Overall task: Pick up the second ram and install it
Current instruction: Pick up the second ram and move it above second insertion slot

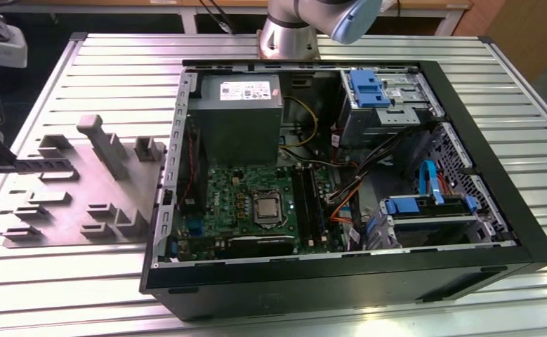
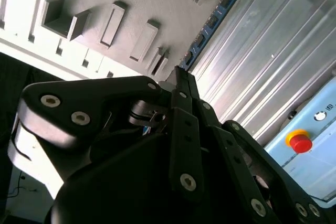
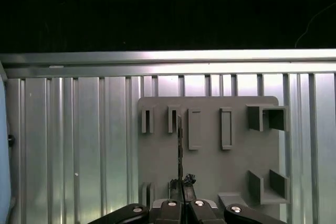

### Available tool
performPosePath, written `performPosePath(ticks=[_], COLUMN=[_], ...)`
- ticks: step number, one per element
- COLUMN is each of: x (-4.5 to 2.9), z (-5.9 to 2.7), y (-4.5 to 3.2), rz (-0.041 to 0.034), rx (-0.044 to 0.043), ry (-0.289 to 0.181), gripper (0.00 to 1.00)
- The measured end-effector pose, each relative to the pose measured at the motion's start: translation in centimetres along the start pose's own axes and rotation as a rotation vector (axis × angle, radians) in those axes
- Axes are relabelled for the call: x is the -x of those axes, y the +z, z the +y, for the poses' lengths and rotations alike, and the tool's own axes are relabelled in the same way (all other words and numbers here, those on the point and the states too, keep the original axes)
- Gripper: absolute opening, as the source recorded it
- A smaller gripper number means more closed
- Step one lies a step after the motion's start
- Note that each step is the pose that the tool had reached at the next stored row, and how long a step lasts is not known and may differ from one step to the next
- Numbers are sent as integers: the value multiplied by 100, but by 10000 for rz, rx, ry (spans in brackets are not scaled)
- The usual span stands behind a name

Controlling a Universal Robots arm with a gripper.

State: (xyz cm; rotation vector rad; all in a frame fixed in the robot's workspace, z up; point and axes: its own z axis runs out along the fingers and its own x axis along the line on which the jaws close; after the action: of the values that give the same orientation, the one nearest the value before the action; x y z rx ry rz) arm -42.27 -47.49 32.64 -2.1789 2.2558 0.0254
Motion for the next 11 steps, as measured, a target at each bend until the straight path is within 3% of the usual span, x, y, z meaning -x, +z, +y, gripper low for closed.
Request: performPosePath(ticks=[11], x=[5], z=[2], y=[-274], rz=[0], rx=[-8], ry=[41], gripper=[11])
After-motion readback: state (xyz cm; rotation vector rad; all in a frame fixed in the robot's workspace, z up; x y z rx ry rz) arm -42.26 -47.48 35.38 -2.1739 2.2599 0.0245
